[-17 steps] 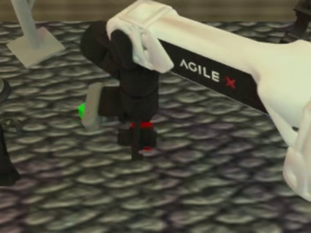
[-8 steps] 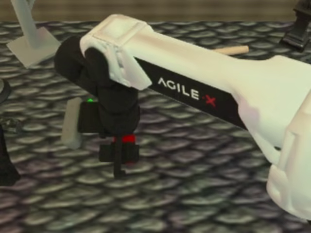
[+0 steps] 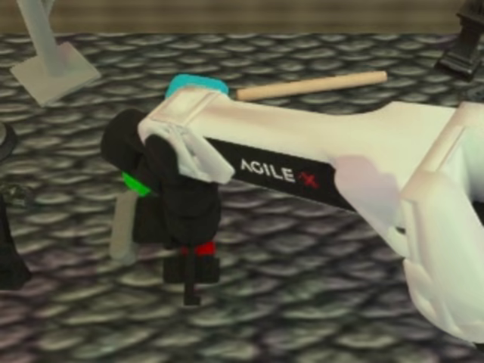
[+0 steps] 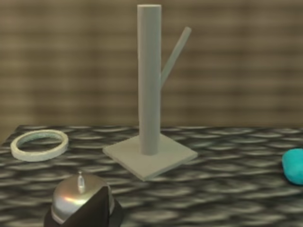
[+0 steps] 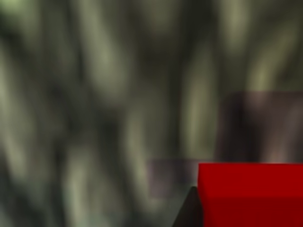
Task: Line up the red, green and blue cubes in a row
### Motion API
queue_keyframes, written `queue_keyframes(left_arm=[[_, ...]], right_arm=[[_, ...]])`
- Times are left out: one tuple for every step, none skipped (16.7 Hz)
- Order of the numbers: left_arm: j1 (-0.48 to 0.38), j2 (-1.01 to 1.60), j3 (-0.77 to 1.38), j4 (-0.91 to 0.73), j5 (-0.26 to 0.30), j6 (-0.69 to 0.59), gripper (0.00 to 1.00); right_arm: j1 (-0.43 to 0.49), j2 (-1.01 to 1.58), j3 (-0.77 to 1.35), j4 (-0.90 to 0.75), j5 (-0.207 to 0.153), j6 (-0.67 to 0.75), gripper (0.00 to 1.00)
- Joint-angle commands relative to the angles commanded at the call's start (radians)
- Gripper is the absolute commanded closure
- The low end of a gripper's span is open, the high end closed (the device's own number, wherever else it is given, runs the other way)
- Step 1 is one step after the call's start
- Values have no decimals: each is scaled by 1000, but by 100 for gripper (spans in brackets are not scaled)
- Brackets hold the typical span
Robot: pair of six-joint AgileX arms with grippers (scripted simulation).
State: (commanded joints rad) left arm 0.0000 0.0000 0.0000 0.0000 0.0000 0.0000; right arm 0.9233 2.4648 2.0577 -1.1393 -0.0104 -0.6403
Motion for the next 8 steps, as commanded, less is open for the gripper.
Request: queue_keyframes(left_arm=[[0, 0, 0, 0, 0, 0, 0], [0, 0, 0, 0, 0, 0, 0], [0, 0, 0, 0, 0, 0, 0], [0, 0, 0, 0, 0, 0, 0], [0, 0, 0, 0, 0, 0, 0], [0, 0, 0, 0, 0, 0, 0], [0, 0, 0, 0, 0, 0, 0], [0, 0, 0, 0, 0, 0, 0]], right_arm=[[0, 0, -2, 2, 0, 0, 100], [0, 0, -2, 2, 0, 0, 100], [0, 0, -2, 2, 0, 0, 100], [0, 0, -2, 2, 0, 0, 100], [0, 0, -2, 2, 0, 0, 92], [0, 0, -2, 2, 0, 0, 85], [0, 0, -2, 2, 0, 0, 77], [0, 0, -2, 2, 0, 0, 70]])
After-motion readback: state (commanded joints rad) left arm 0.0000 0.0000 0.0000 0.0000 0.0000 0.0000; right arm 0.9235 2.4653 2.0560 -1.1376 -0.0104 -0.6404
